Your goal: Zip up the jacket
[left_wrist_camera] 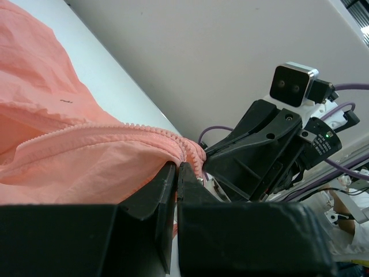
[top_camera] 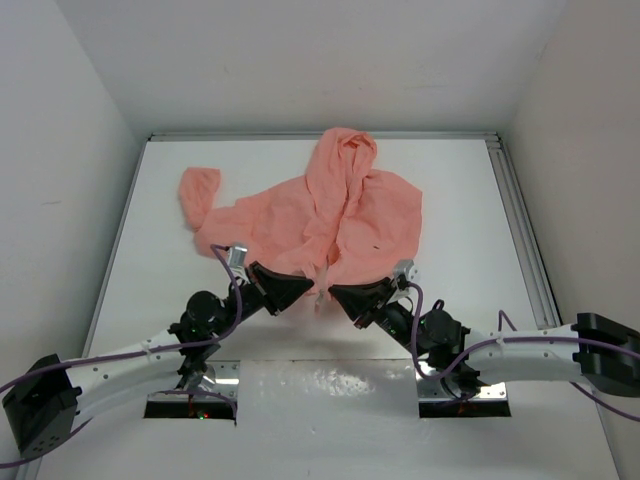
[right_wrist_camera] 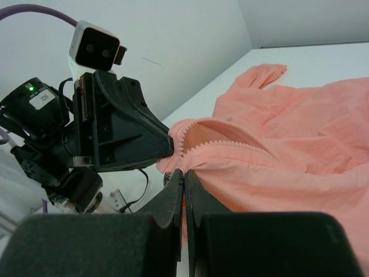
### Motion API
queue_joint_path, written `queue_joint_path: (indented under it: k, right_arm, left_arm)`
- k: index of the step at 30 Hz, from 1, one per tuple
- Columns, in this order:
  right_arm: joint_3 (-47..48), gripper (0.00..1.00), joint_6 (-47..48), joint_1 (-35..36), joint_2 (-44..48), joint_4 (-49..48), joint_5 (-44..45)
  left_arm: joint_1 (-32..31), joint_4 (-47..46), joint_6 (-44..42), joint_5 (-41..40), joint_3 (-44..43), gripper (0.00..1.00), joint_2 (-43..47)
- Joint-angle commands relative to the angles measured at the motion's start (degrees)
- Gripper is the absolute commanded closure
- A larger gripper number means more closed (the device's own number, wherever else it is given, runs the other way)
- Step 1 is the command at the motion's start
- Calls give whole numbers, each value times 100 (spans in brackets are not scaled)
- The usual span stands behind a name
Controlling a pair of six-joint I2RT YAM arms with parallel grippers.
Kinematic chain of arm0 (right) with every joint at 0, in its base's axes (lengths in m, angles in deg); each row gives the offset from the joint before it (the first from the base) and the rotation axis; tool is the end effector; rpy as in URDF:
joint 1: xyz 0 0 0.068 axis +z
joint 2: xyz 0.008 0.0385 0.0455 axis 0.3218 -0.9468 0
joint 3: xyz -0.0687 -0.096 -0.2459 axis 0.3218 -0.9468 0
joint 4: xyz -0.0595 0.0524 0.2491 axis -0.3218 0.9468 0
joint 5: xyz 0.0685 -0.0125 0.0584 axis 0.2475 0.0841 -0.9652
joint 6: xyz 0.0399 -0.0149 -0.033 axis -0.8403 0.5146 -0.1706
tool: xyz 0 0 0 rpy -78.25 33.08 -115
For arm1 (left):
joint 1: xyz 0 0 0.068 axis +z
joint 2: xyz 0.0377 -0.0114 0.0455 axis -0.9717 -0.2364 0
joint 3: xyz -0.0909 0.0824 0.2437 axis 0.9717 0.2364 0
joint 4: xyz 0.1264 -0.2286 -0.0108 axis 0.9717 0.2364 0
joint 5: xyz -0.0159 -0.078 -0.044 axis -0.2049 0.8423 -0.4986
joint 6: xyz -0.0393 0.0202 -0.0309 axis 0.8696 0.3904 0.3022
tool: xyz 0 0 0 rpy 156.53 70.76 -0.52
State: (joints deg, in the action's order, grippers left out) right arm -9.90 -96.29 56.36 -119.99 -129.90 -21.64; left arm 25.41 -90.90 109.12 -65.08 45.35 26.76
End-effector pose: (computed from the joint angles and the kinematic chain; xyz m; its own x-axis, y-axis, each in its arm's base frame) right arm 0.0604 0.1632 0.2176 -0.2928 0.5357 -0.7920 -0.6846 0.4607 0.5648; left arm 0.0999 -0.1276 0.2180 -0.4602 -0.5066 -0.7291 0.6945 0.3062 -0.6511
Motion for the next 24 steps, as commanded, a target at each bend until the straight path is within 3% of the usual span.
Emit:
queue_joint_path:
  k: [1, 24]
  right_arm:
    - [55, 100, -23, 19, 95, -259, -37]
    - [73, 100, -67, 19, -125, -602, -2]
  left_arm:
    - [38, -413, 50, 102, 18, 100, -25]
    - [38, -747, 226, 278, 158, 100, -51]
